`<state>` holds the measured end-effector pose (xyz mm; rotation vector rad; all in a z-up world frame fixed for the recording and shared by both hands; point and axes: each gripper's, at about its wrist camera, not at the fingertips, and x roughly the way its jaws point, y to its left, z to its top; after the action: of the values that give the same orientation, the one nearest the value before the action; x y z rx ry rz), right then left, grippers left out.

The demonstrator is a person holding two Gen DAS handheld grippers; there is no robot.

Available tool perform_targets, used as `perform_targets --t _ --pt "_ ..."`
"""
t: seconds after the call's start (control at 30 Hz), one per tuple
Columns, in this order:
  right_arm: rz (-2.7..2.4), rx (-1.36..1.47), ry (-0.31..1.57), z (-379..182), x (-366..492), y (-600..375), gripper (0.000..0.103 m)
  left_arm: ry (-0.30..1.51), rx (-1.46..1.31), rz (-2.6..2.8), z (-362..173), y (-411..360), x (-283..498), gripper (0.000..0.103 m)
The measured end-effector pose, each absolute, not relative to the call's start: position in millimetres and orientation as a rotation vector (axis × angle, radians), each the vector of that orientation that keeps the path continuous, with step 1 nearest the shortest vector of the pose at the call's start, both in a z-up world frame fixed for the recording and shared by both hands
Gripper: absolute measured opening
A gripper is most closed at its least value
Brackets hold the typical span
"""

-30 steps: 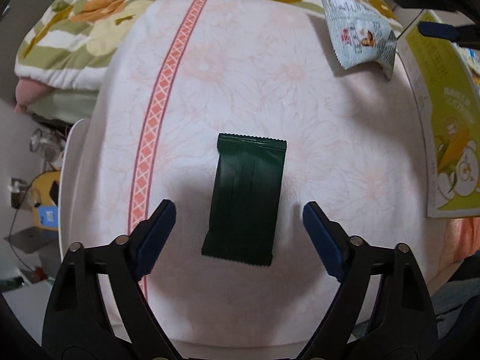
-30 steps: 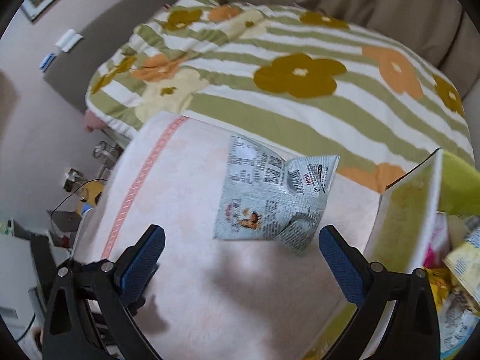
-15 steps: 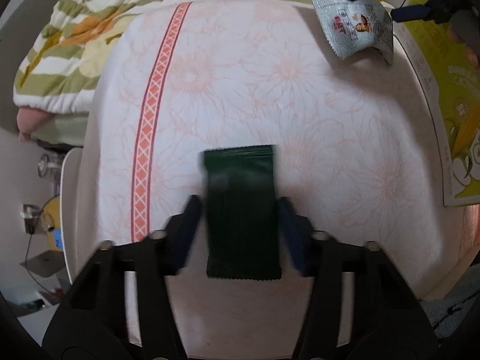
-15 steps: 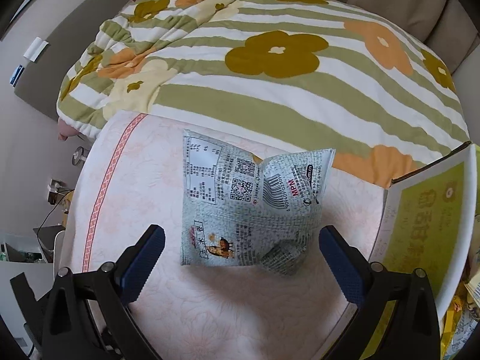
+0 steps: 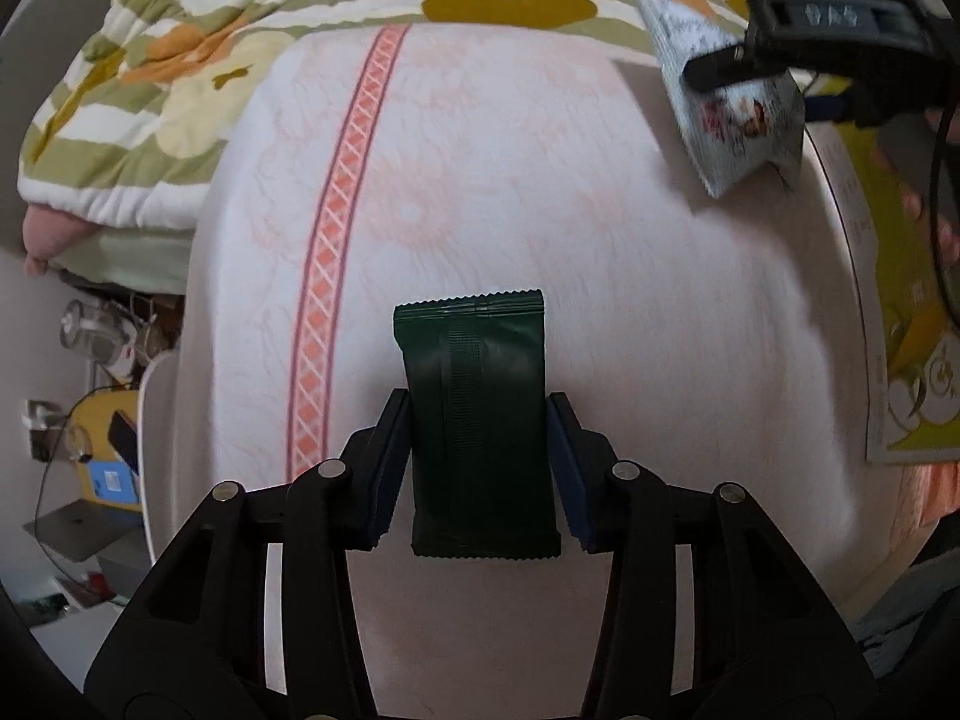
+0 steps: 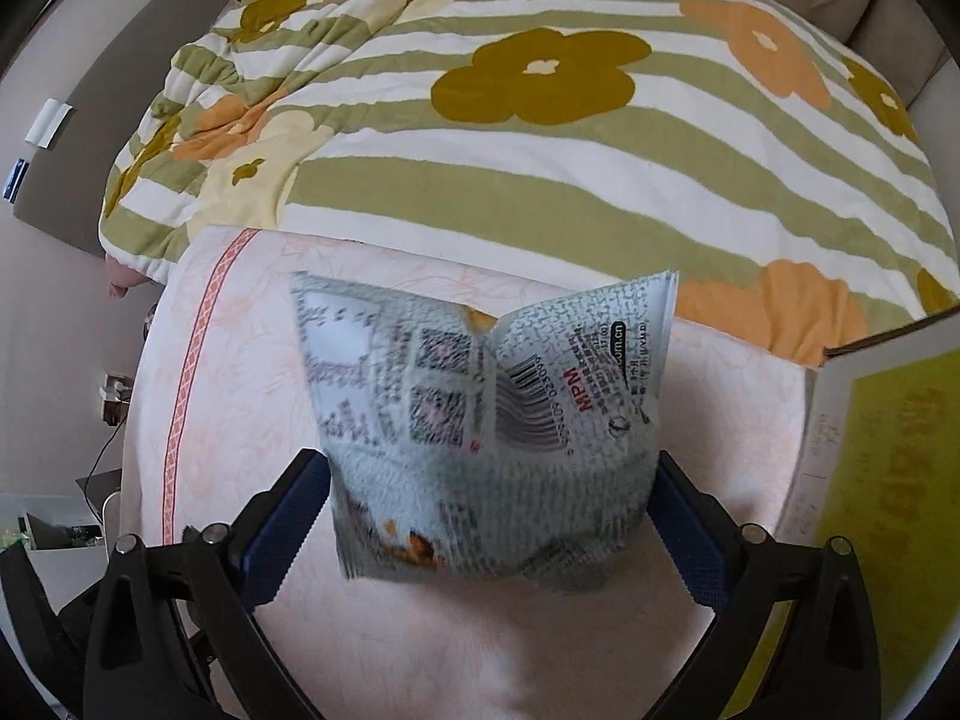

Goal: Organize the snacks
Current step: 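Grasp the dark green packet with the left gripper while the right grasps the grey-green bag, then carry both items into the box and open both grippers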

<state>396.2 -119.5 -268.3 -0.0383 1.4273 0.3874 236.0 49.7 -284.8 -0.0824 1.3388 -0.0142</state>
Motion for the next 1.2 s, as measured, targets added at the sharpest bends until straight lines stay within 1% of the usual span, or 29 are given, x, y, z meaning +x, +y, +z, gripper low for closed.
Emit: perform_targets --t 0.13,0.23,0.33,0.37,0.4,0.5,0.67,0.8,0.93,1.2 --pt "0.409 -0.020 1.440 -276 399 -114 0.102 1.326 -0.108 -0.007 -279 59 246 0.041" --pt "0.420 -0.042 1.433 -279 397 -107 0.100 1.313 -0.124 0.002 -274 66 255 0.041" --pt "0.443 -0.061 1.408 -276 394 -104 0.087 1.298 -0.133 0.009 -268 71 265 0.041" --pt "0.446 -0.066 1.402 -275 393 -104 0.080 1.292 -0.133 0.012 -265 73 269 0.041" --pt "0.449 -0.070 1.397 -274 393 -104 0.076 1.286 -0.134 0.014 -263 74 271 0.041" --pt "0.450 -0.073 1.385 -271 391 -106 0.070 1.275 -0.130 0.014 -258 75 276 0.041" --pt "0.447 -0.052 1.369 -264 388 -111 0.068 1.248 -0.122 0.009 -242 77 285 0.041" --pt "0.443 -0.060 1.323 -243 382 -114 0.068 1.214 -0.103 -0.001 -224 77 294 0.041" --pt "0.436 -0.058 1.246 -209 377 -122 0.068 1.161 -0.080 -0.019 -197 72 304 0.041" --pt "0.401 0.004 1.087 -125 352 -170 0.068 1.007 -0.023 -0.071 -119 29 317 0.041"
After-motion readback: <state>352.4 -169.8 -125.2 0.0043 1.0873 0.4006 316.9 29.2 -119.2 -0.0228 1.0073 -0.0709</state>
